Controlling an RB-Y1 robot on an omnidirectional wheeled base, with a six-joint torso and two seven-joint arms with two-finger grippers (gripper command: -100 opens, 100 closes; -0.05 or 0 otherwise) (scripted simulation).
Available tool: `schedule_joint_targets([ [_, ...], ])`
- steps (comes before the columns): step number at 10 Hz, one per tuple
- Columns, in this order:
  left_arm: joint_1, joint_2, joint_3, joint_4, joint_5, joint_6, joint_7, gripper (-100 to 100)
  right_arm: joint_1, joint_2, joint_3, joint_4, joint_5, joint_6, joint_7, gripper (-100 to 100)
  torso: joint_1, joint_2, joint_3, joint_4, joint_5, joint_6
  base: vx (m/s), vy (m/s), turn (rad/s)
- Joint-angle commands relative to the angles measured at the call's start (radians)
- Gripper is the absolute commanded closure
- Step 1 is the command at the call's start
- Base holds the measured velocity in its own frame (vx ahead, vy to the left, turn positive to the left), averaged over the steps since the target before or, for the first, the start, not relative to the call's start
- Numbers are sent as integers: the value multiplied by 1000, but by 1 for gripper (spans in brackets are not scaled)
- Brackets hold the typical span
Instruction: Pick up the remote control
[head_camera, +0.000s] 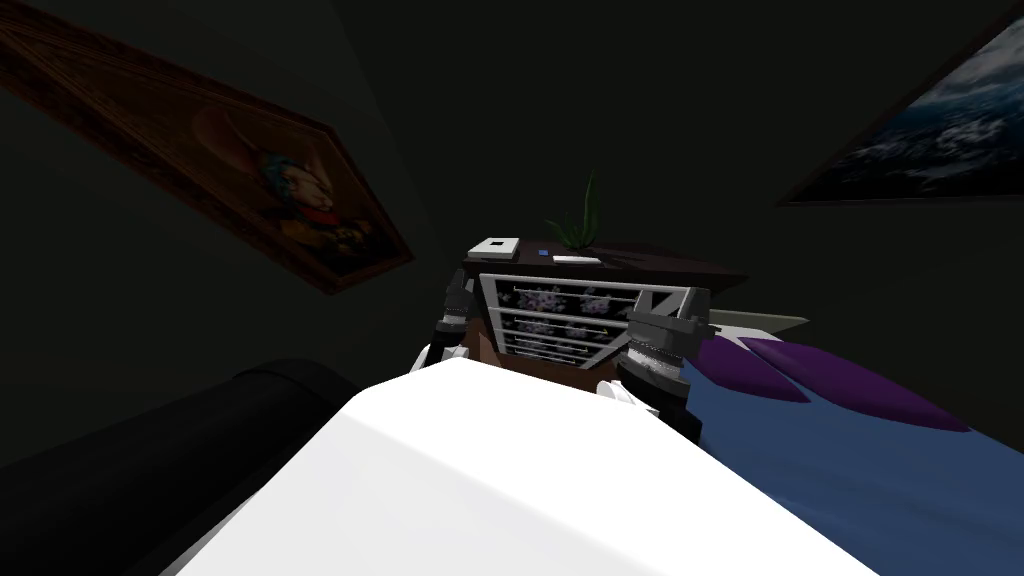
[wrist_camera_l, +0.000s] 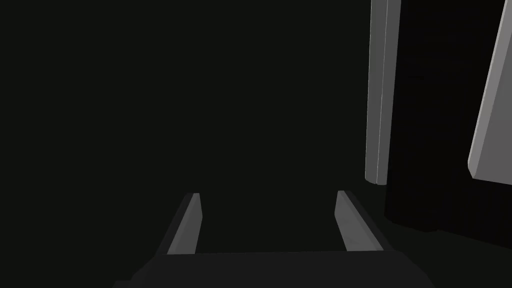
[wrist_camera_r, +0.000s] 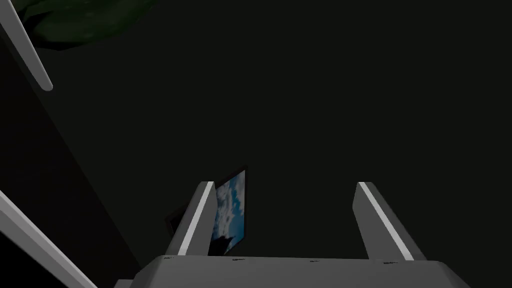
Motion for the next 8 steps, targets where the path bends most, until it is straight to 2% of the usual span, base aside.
schedule_joint_targets([
  [1, 0, 0, 0, 0, 0, 0, 0, 0, 14, -31, -13, 5, 7, -5, -8, -100, 0, 0, 0, 0, 0, 0, -36, 4, 76],
  [4, 0, 0, 0, 0, 0, 0, 0, 0, 68, -93, -69, 26, 38, -24, -39, -100, -1, 8, 4, 2, 0, 0, -119, 2, 124],
  [8, 0, 0, 0, 0, 0, 0, 0, 0, 185, -141, -191, 74, 111, -72, -104, -100, 1, 10, 6, 2, 0, 0, -153, 22, 227],
])
